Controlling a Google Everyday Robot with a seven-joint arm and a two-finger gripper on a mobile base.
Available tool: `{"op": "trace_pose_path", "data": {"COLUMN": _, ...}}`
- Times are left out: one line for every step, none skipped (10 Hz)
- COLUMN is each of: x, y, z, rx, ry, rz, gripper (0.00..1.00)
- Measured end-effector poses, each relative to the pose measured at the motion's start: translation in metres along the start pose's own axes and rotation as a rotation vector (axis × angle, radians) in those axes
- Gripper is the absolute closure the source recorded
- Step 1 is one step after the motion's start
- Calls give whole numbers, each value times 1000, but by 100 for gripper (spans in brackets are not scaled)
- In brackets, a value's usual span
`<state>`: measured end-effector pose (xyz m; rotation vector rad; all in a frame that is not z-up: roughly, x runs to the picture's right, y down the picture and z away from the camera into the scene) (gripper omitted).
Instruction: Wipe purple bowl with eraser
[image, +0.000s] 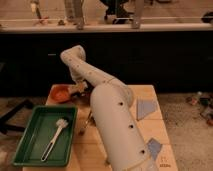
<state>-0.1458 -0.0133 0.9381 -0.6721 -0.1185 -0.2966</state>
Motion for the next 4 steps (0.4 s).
{"op": "trace_pose_path", "data": {"x": 12, "y": 5, "z": 0, "rx": -4, "ry": 5, "rz": 15, "gripper": 100}}
{"op": "trace_pose_path", "data": {"x": 23, "y": 10, "z": 0, "rx": -5, "ry": 9, "rz": 32, "gripper": 100}}
{"op": "trace_pose_path", "data": {"x": 31, "y": 15, "z": 0, "rx": -4, "ry": 7, "rz": 48, "gripper": 100}}
{"op": "trace_pose_path", "data": {"x": 37, "y": 20, "z": 1, "rx": -7, "ry": 5, "rz": 59, "gripper": 100}}
